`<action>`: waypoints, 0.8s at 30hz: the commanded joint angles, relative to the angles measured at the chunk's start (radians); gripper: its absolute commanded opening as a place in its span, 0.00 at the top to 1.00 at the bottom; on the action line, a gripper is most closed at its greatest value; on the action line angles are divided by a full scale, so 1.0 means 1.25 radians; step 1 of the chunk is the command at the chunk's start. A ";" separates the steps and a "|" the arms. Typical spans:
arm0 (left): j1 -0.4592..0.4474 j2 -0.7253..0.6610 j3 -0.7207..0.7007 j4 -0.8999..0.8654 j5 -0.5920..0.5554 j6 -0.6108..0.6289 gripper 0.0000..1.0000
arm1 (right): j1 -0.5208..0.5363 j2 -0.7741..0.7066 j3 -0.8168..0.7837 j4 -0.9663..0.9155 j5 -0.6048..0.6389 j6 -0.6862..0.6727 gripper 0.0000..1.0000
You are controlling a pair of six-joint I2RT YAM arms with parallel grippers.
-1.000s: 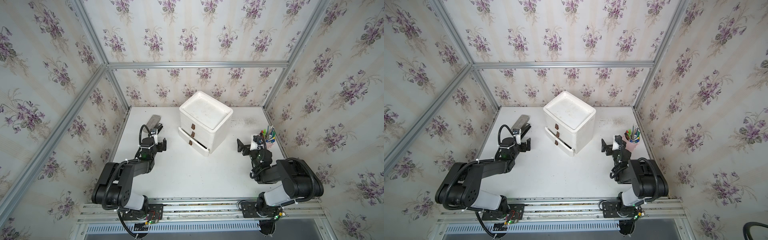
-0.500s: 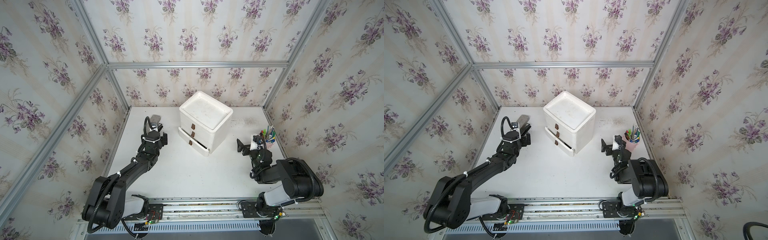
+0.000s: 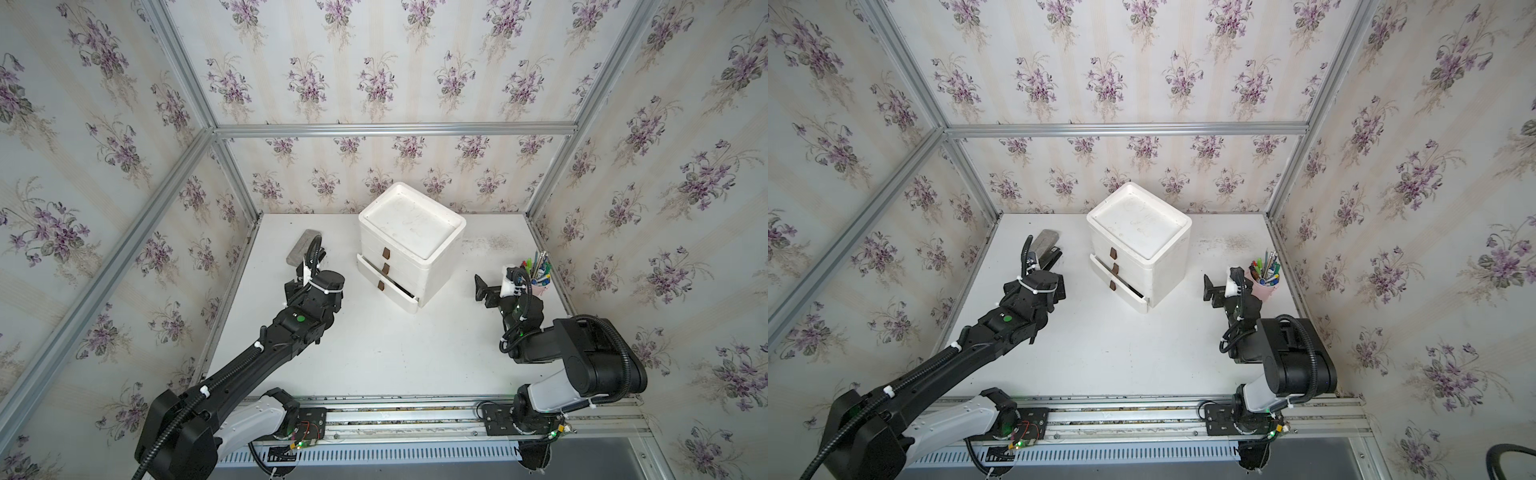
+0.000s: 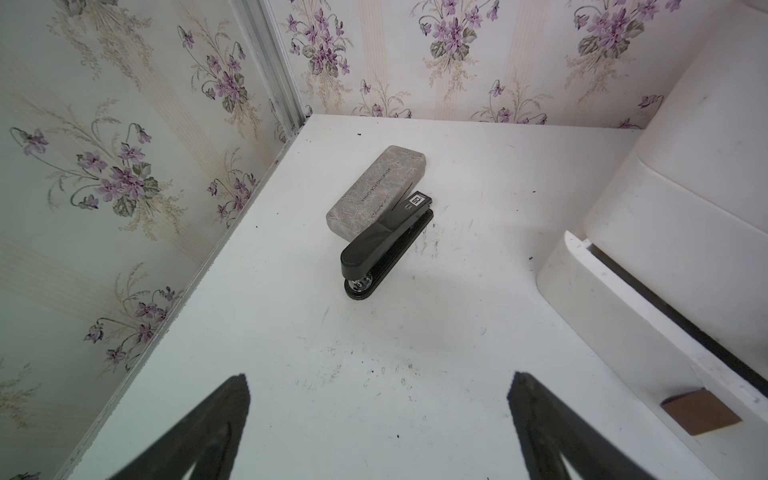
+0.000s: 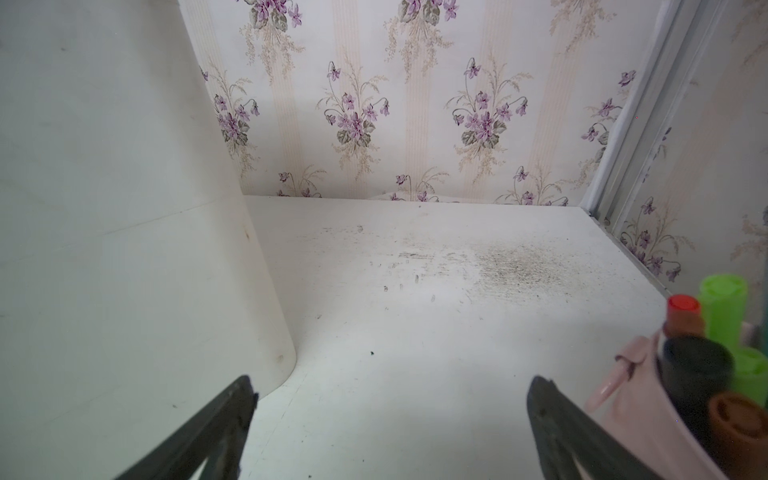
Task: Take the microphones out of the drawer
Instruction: Open the drawer in the storage box.
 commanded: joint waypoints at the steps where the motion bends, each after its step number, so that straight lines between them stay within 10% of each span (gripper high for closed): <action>1: -0.008 -0.016 0.008 -0.046 -0.017 -0.024 0.01 | 0.001 0.001 -0.002 0.016 0.021 -0.004 0.00; 15: -0.026 -0.060 0.011 -0.004 0.160 0.052 0.01 | 0.011 -0.219 0.042 -0.208 0.113 0.037 0.00; 24: -0.026 -0.054 -0.008 0.133 0.402 0.132 0.01 | 0.011 -0.333 0.261 -0.608 0.094 0.072 0.00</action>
